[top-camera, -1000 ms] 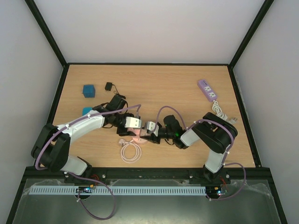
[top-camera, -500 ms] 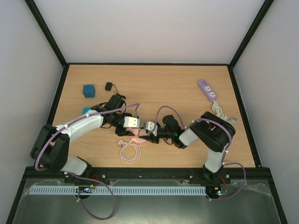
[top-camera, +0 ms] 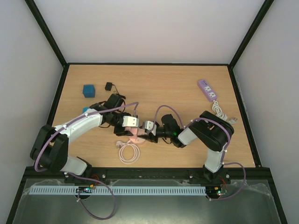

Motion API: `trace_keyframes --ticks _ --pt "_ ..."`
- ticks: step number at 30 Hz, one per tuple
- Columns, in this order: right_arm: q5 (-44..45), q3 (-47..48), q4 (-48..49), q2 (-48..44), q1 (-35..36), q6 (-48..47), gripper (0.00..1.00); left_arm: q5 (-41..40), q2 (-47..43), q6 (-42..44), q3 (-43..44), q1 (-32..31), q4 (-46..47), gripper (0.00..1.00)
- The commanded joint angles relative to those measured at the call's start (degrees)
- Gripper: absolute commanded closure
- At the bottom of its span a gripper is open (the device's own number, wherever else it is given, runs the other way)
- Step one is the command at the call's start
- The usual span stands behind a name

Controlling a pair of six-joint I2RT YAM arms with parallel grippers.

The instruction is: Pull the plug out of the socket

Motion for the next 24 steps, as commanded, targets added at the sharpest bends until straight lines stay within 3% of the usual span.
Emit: trace_keyframes --ticks 1,10,17,24 --pt "3.8 -1.2 -7.9 3.1 0.2 -2.4 0.5 7.9 -2.6 -1.4 4.5 0.7 -2.1 0.5" --pt "4.1 -1.4 -9.2 3.1 1.3 -4.8 0.52 7.9 -2.8 -0.6 4.6 1.1 -1.9 0.51" --pt "3.4 -1.4 -9.8 2.5 1.9 -5.2 0.52 3.6 -3.5 1.1 0.4 -0.8 1.4 0.51" --pt "1.9 -1.1 -11.2 2.1 2.0 -5.3 0.51 2.4 -3.2 1.3 -2.3 -1.0 3.4 0.44"
